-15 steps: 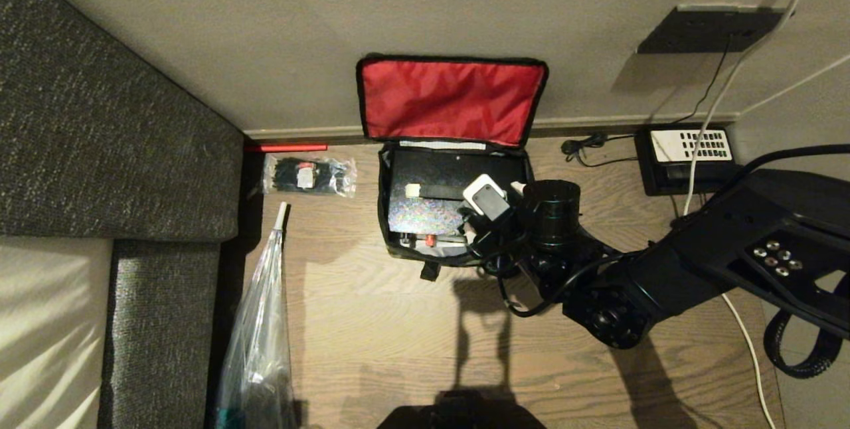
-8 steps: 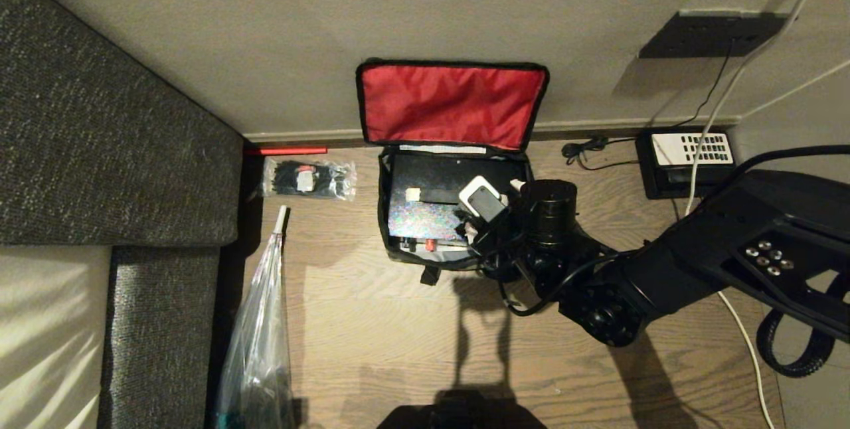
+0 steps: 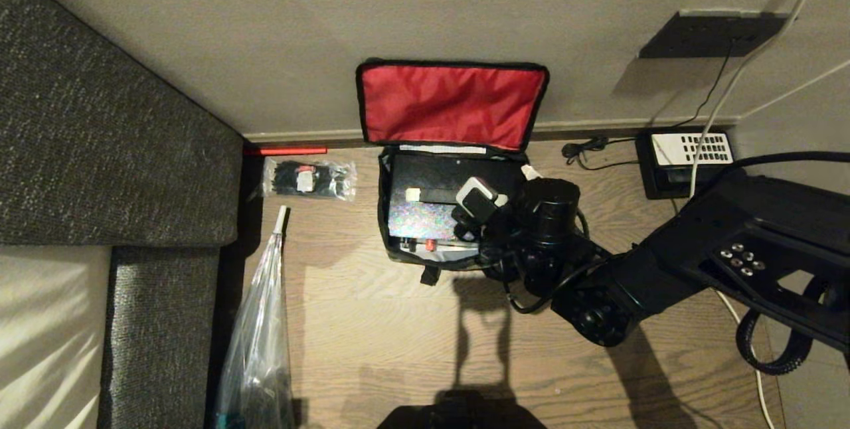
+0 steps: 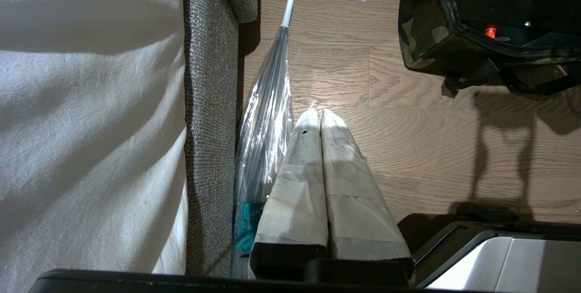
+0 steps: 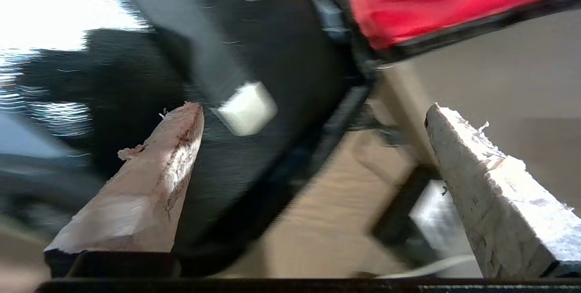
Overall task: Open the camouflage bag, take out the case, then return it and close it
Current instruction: Grip the handle
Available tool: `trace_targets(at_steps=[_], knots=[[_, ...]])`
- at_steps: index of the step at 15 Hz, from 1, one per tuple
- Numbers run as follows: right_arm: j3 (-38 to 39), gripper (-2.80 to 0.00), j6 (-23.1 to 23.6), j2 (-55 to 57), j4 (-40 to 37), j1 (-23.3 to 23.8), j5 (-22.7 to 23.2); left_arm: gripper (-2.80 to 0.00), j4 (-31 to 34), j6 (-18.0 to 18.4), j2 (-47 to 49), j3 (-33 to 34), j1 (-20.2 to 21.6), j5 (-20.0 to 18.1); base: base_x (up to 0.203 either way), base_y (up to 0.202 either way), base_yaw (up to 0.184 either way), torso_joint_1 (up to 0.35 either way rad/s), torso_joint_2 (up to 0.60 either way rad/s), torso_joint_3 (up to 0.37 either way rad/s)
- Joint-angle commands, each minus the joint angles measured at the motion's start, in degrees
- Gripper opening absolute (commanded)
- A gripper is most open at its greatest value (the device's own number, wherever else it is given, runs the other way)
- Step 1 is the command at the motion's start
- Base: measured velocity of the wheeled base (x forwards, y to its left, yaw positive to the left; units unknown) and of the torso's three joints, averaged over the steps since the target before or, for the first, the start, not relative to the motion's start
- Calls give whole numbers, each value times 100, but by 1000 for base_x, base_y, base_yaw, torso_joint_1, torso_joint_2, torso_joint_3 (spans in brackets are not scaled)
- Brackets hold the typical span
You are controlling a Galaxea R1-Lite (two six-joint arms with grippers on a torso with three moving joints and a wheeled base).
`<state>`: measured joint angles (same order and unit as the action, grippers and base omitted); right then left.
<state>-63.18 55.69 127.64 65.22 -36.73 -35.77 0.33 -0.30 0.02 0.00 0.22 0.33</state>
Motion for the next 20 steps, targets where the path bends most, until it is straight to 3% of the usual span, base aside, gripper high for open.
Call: trace_targets(at_steps=[1,2,4,9,14,16,18,20], knots=[[-9,0,818,129,516,-100,-109,-280,2,-5,-11,18,4,11,0,0,0,0,0,0],[-20,0,1307,176,800,-181,-151,-280,2,-13,-11,18,4,11,0,0,0,0,0,0],[-306,0,1658,518,1017,-482,-292,-280,2,-5,-11,18,4,11,0,0,0,0,0,0],[-483,0,1690,858,1015,-879,-636,-280,2,-5,-11,18,4,7,0,0,0,0,0,0],[-352,0,1612,974,1037,-888,-712,-280,2,-5,-11,18,4,11,0,0,0,0,0,0],[-599,0,1654,1029,986,-885,-802,-280,2,-5,-11,18,4,5,0,0,0,0,0,0],[-1347,0,1696,1218,944,-882,-1159,-280,2,-5,-11,18,4,3,0,0,0,0,0,0],[-1553,0,2192,1462,1186,-814,-1512,-280,2,-13,-11,18,4,11,0,0,0,0,0,0]])
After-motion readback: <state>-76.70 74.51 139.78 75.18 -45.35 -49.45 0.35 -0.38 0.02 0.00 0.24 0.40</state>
